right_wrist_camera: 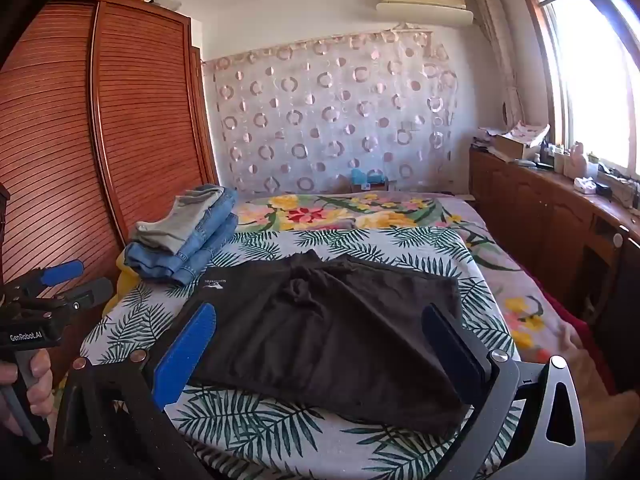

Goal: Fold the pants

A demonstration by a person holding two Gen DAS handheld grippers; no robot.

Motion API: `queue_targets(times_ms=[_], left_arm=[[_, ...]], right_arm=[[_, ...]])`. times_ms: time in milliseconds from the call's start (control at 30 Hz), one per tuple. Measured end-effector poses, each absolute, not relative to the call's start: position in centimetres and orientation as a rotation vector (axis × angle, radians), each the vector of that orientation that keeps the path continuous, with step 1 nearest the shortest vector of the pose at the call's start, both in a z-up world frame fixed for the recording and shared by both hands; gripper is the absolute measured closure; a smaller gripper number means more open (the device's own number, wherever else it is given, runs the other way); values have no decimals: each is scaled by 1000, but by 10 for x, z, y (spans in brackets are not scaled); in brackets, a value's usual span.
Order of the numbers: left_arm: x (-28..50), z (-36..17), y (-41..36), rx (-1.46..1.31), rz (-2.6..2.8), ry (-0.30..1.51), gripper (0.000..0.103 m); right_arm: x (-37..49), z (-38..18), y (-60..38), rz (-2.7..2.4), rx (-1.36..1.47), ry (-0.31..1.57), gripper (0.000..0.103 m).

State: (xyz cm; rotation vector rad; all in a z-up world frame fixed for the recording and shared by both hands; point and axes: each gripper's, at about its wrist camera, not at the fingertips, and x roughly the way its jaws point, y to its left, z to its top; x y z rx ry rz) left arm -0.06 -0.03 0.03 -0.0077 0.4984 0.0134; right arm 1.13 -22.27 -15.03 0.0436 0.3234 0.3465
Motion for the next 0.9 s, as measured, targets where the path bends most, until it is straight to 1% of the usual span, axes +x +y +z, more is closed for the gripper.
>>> queue_targets(times_ms=[900], left_arm=[[-6,6,-4,-39,2,485,0]], right_arm=[[10,-150,-222,345,49,322,0]])
